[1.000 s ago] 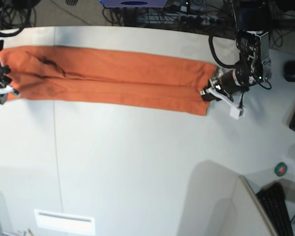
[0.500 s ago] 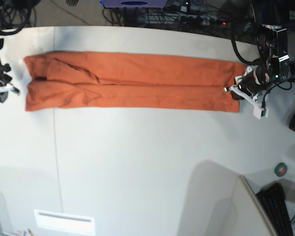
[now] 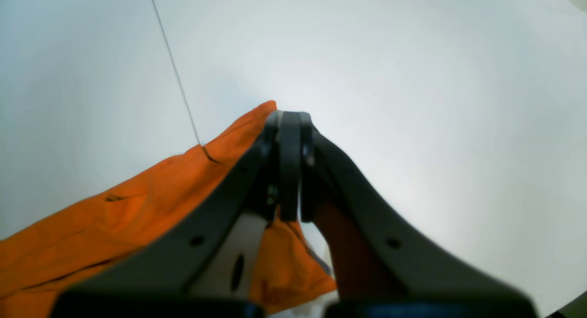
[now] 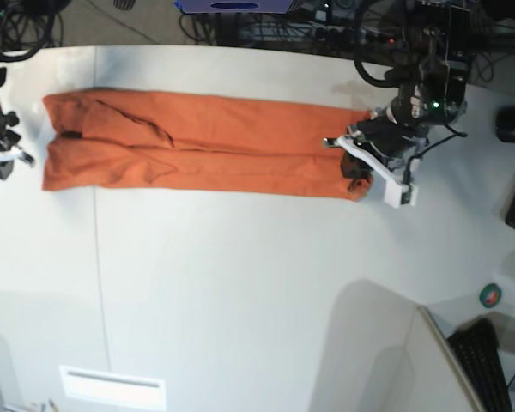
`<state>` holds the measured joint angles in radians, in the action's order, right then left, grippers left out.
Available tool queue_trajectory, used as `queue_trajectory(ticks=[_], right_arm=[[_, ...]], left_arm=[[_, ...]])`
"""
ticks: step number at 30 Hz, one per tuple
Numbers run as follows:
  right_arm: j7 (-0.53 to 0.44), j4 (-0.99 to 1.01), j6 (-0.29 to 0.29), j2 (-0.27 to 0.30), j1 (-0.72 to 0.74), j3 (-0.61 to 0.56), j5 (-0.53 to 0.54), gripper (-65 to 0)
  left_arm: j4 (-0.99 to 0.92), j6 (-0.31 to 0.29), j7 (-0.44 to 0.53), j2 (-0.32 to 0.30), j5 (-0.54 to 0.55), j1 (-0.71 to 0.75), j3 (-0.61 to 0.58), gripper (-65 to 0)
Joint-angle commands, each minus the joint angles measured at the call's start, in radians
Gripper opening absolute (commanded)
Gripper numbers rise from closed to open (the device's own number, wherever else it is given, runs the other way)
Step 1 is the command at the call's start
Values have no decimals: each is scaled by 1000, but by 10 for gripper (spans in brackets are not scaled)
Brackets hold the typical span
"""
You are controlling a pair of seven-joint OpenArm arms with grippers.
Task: Layout the t-shirt on the table in an organized manner, then fold the t-shirt properly
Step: 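Grasp the strip end with the left gripper and fold it toward the right gripper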
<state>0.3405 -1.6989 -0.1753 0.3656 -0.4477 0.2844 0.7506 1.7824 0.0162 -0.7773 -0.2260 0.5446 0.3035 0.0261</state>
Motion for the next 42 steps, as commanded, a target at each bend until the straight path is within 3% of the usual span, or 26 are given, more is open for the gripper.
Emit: queue_trajectory(ticks=[1,13,19,42], right_arm=[[-22,-19,4,17,0,9,-6,-650],[-22,-19,4,17,0,9,-6,-650],[-22,-19,4,17,0,9,-4,-650],[-22,-19,4,17,3,9,-4,-650]], left_arm=[[17,-5,15,9,2,-7,-13,-650],[-88,-5,-66,159,2,-149,-220,-650],[-186,-5,-66,175,2,-189,-266,-650],[-238,-5,-66,175,2,-231,-266,-650]])
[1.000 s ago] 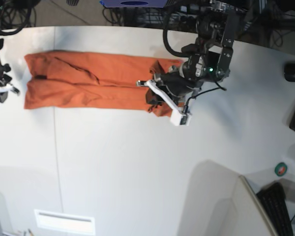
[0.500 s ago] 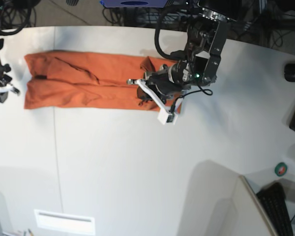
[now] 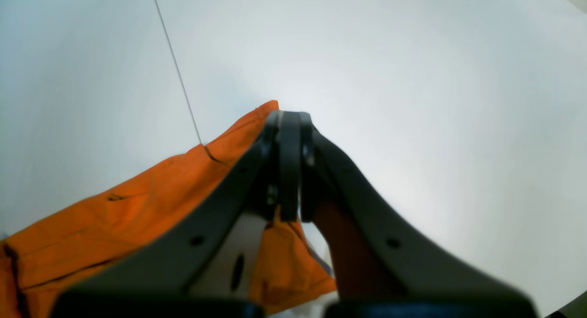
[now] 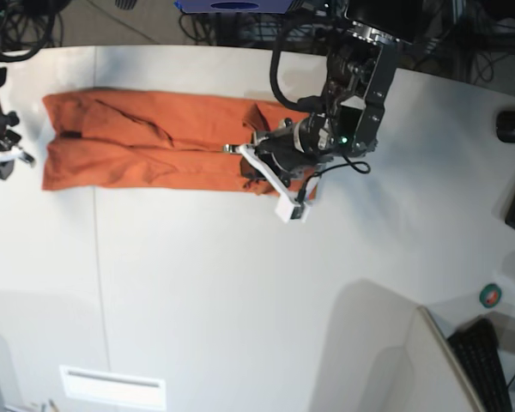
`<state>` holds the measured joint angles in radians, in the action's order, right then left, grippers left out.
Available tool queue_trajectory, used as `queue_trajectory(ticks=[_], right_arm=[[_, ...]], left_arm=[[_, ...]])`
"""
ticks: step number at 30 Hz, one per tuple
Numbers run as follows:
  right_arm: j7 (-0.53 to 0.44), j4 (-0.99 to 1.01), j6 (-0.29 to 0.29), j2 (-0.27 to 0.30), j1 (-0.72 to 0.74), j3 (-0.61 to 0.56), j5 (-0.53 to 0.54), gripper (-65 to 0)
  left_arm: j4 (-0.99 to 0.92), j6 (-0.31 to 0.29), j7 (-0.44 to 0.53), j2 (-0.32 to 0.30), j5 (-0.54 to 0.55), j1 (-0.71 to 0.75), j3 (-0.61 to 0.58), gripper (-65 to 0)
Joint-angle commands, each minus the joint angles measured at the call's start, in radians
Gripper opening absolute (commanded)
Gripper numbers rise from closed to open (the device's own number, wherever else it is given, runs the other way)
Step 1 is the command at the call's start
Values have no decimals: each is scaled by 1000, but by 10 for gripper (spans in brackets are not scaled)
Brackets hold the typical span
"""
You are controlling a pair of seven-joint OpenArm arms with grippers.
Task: Layout the t-shirt on the table in an organized manner, then fold the t-shirt properly
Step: 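Grasp the strip end with the left gripper and fold it toward the right gripper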
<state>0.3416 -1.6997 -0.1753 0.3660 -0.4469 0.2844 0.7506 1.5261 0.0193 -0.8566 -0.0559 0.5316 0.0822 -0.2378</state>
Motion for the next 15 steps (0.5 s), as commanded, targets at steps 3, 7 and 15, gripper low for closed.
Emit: queue_trajectory(ticks=[3,7,15], right_arm=[[-23,-18,4,17,4,9,-4,-650],[-23,-18,4,17,4,9,-4,-650],[-23,-18,4,17,6,9,-4,-650]], left_arm=[[1,-8,15,6,17,-17,-5,-650],[4,-8,15,6,17,-17,-5,-650],[3,-8,15,8,17,-19,-5,-650]])
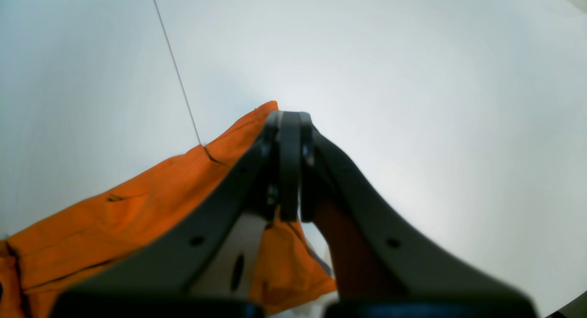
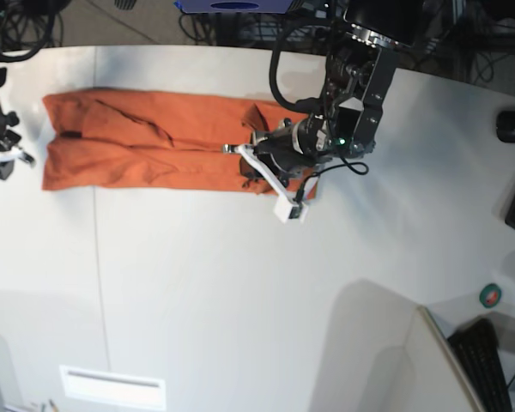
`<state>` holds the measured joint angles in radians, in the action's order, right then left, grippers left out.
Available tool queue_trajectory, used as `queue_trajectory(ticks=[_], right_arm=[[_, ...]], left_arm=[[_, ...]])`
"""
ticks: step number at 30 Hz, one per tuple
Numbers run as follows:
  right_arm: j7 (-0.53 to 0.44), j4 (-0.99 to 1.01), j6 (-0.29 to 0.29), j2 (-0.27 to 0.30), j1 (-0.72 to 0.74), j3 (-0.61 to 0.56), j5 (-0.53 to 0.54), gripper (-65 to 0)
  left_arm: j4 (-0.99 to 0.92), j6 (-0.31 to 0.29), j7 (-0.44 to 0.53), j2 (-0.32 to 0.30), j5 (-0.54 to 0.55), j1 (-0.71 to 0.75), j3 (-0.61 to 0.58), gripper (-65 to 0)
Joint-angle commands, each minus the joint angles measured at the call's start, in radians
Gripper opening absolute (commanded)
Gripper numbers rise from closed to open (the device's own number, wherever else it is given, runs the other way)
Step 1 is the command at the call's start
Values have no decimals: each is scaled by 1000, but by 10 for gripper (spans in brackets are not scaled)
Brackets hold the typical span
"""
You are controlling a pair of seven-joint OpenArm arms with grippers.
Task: Layout the t-shirt on the table in an organized manner, then fold the t-shirt properly
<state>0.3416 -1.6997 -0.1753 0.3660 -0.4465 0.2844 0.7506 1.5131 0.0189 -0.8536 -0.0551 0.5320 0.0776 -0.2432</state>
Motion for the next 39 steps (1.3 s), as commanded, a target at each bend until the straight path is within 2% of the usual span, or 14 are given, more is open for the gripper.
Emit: queue_trajectory(ticks=[1,10,12,14,15,17,22,29,32,34,36,39], right_arm=[[-23,-18,4,17,5,9,-4,-650],[-23,-18,4,17,5,9,-4,-650],[-23,-18,4,17,5,9,-4,-650],[-23,-18,4,17,5,9,-4,-650],[-23,-18,4,17,5,9,-4,-650],[-23,-18,4,17,5,9,-3,-650],[-23,-18,4,17,5,9,-1,-650],[-23,-20,4,17,5,9,-1,-650],[-23,-26,4,17,5,6,1,-650],[-11,-59,4,17,2,-35,1,-650],[40,-127,4,17,-1,-109,1,-650],[106,-201,4,-11,4,-236,2,-650]], left_arm=[[16,-7,12,7,17,-14,0,-650],[17,-7,12,7,20,-26,-2,-638],[19,-7,12,7,21,-26,-2,-497],[22,-7,12,7,21,-26,-3,-385],[22,-7,12,7,21,-26,-9,-349],[22,-7,12,5,21,-28,-51,-321],[22,-7,12,5,21,-48,-146,-321],[175,-7,12,-4,21,-35,-152,-321],[264,-7,10,-55,21,-15,-147,-323],[303,-7,10,-88,21,9,-83,-332],[303,-7,10,-99,21,57,55,-416],[267,-12,10,-101,21,113,319,-650]])
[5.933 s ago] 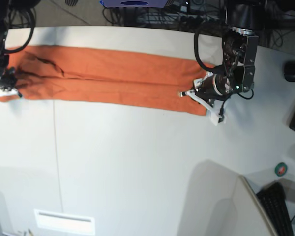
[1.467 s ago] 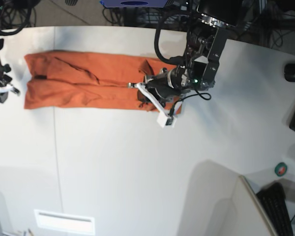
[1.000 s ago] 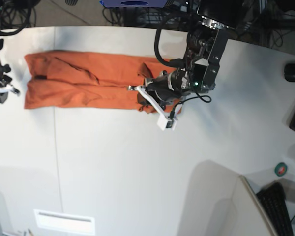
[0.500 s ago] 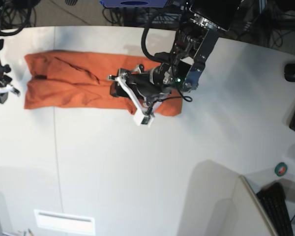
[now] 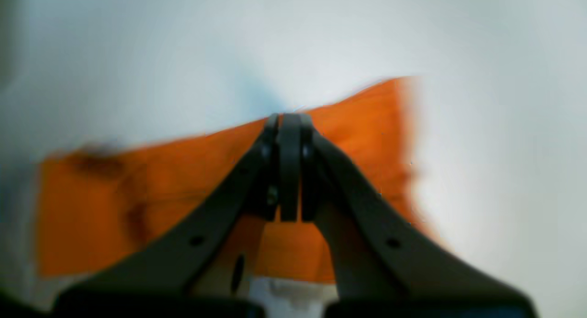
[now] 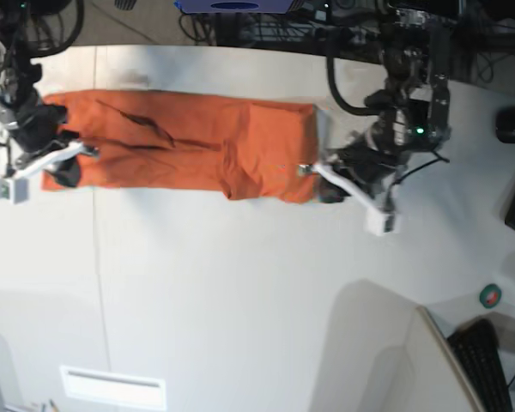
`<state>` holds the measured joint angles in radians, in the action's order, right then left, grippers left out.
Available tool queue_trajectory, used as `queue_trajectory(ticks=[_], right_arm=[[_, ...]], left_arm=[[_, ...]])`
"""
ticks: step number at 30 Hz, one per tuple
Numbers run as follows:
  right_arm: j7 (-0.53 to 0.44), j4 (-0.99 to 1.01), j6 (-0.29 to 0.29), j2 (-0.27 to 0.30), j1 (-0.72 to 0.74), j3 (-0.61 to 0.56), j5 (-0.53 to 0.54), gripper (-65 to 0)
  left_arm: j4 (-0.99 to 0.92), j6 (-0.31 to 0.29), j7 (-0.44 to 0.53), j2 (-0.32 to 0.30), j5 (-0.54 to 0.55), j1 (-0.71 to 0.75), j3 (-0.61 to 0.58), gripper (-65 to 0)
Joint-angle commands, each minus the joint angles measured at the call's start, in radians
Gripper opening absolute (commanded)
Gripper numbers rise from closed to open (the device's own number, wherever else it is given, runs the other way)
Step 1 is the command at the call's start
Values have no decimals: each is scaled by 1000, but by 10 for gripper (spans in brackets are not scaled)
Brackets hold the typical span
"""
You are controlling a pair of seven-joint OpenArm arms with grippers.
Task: Layout the t-shirt on the table in an organized manner, then fold the t-shirt properly
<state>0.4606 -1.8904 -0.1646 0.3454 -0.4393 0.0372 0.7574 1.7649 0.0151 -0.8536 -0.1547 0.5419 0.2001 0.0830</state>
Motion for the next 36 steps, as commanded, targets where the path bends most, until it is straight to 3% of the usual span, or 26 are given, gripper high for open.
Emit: queue_trajectory(ticks=[1,4,5,7,9,11,14,20,24,30,36], right_arm=[[-4,-10,-6,-12,0,-21,-3,-650],[59,18,-6,-65,47,-101,-3,-650],[97,33,-6,-78,66,-124,-3,-621],[162,45,-3,-93,102,-170,-3,-474],[183,36,-2,-90,122,-231,-5,-443],[183,24,-2,-82,159,-323,-11,-488],[183,58,-2,-73,230,-454,-11,-650],[185,246,-3,-104,356,-638,-11,-650],[186,306,-5,-108,420,-759,-12,-650],[188,326,-10,-111,517,-897,-12,-650],[221,386,-10,-176,583,-946,-12,-650]], left_arm=[[-4,-8,10,-1,11,0,74,-650],[-78,-10,10,-7,11,8,275,-650],[-96,-11,10,-23,11,20,327,-650],[-121,-30,10,-67,11,35,381,-650],[-139,-68,10,-93,11,49,430,-650],[-165,-112,10,-107,11,58,509,-650],[-233,-155,15,-113,7,55,636,-650],[-354,-333,17,-193,7,57,785,-650],[-397,-419,17,-217,7,58,843,-650],[-409,-424,17,-231,5,58,863,-650],[-409,-424,17,-231,5,58,863,-650]])
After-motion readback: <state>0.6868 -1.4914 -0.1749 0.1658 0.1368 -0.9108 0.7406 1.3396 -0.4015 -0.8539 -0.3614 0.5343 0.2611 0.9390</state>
